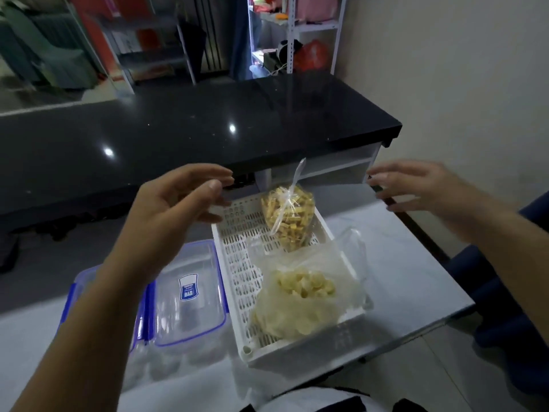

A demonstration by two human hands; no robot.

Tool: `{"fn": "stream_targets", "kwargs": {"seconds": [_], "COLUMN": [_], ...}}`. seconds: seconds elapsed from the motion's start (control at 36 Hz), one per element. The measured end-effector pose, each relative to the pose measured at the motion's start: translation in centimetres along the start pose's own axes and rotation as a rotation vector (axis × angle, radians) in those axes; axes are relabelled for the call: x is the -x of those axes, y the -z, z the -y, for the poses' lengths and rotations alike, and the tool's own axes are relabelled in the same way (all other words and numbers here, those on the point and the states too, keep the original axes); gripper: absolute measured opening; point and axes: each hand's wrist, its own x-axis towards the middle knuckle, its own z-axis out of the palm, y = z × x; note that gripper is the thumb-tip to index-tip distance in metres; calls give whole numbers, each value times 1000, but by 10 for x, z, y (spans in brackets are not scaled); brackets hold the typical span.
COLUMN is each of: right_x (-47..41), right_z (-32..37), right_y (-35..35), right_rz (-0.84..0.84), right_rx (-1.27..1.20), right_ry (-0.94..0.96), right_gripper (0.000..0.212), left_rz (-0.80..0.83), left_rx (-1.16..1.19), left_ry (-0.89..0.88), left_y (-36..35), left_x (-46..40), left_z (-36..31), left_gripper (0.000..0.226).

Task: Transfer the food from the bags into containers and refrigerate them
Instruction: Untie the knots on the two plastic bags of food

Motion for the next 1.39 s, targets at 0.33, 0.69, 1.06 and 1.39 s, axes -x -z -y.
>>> {"fn": "stream_targets", "kwargs": {"seconds": [0.33,0.69,1.06,1.39], "right_x": [-120,-161,-186,-218], "right_z": [-73,-91,-94,-81], "right_y": [-110,-144,-138,-118], "right_rz": [210,223,643,881], "right_rx": [460,712,576,421], "right_ry": [91,179,480,506], "right_gripper": [101,118,103,83], "left_rz": [138,-29,-212,-298], "left_rx": [-142,-233,-119,-119], "left_ry": [572,695,659,662], "left_y": [-57,-107,-114,-125], "left_x": [-100,-117,-69,-30], "left_z": [136,152,144,130], "left_gripper": [25,58,47,43]}}
